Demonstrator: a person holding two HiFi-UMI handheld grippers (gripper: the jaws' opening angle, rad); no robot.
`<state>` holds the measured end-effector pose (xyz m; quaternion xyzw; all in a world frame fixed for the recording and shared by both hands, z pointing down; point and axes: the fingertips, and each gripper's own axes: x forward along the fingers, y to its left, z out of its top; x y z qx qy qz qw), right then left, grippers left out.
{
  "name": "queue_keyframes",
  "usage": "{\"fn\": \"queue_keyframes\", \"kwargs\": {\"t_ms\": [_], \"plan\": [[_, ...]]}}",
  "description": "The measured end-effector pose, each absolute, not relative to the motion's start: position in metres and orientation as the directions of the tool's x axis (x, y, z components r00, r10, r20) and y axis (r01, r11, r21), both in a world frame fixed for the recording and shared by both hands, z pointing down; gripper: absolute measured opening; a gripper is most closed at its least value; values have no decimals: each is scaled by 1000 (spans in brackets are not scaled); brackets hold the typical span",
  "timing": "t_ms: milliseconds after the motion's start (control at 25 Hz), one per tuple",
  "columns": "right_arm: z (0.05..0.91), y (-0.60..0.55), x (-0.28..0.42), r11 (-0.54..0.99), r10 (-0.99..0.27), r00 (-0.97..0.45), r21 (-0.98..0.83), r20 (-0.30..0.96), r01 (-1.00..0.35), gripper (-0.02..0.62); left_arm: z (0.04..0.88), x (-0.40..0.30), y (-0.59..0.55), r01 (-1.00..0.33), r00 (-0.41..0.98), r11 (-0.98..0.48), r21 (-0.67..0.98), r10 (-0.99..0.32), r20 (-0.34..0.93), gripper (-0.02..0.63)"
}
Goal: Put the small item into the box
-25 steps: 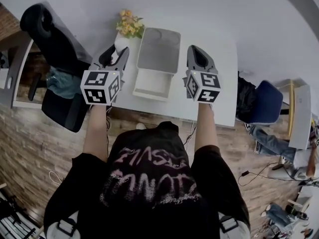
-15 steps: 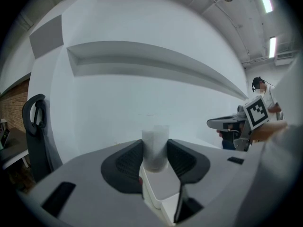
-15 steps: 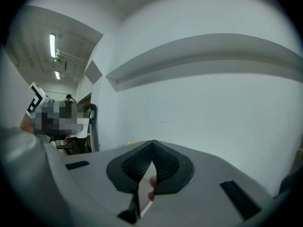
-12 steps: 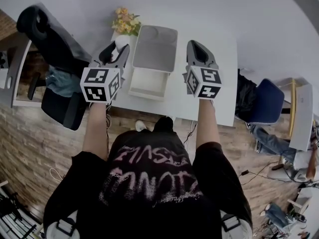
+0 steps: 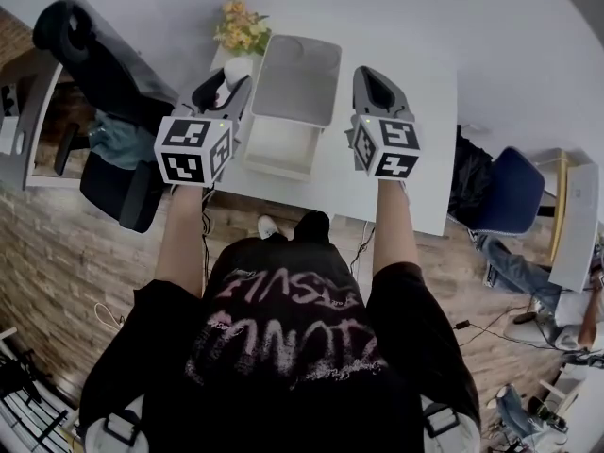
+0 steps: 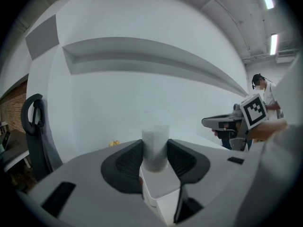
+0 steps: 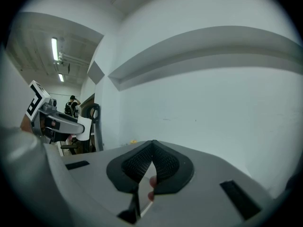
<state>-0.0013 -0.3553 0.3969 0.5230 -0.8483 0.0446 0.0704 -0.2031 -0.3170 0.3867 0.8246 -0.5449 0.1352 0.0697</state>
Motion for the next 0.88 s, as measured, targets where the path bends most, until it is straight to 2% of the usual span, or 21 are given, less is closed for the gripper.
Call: {"fn": "queue_keyframes", "kwargs": {"t_ms": [880], "plan": [[413, -364, 11, 431, -883, -432, -48, 184, -901, 9, 496, -149, -296, -857, 468, -509, 81, -701, 539, 163]]}}
